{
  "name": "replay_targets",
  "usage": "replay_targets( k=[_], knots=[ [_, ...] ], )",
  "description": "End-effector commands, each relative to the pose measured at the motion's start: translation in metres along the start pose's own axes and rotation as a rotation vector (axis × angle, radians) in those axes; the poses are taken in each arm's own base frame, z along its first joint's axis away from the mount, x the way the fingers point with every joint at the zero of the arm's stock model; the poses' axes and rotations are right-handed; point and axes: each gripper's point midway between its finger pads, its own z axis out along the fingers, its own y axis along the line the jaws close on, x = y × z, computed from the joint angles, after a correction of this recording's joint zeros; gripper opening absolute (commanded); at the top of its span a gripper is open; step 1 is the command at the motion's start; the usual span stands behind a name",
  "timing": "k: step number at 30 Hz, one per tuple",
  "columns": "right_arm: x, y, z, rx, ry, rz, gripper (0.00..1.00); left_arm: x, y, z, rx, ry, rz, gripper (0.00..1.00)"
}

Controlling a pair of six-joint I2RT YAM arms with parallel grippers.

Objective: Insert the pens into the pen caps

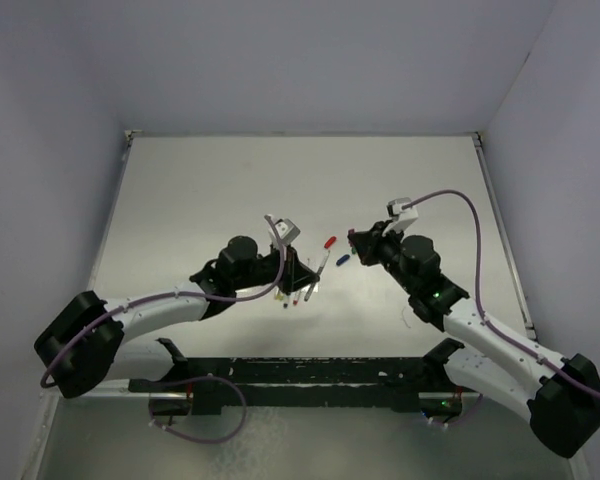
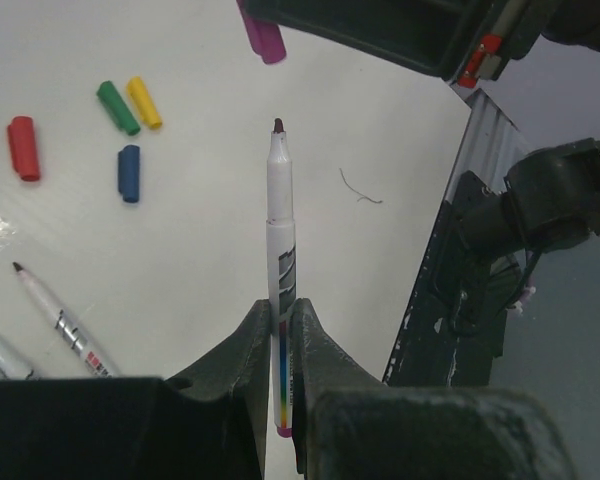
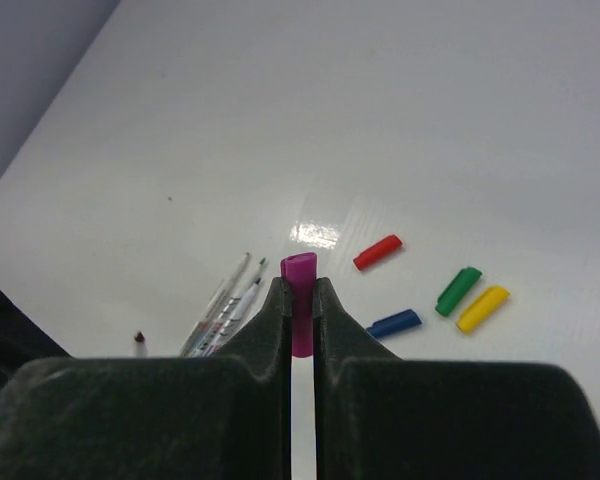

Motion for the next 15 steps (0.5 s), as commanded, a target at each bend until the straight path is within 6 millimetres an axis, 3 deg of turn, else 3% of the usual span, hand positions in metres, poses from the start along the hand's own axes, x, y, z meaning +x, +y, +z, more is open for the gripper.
replay_targets(
  k=[1, 8, 15],
  knots=[
    [-0.056, 0.036, -0.004, -0.163, -0.228, 0.032, 0.00, -0.018, -0.036, 0.013, 0.120, -0.062, 0.039, 0.00],
    [-0.071, 0.046, -0.004, -0.208, -0.291, 0.058, 0.00, -0.026, -0.046, 0.020, 0.105, -0.090, 0.026, 0.00],
    [-0.069, 0.050, -0.007, -0.237, -0.295, 0.092, 0.00, -0.040, -0.041, 0.019, 0.055, -0.146, 0.005, 0.00]
  ],
)
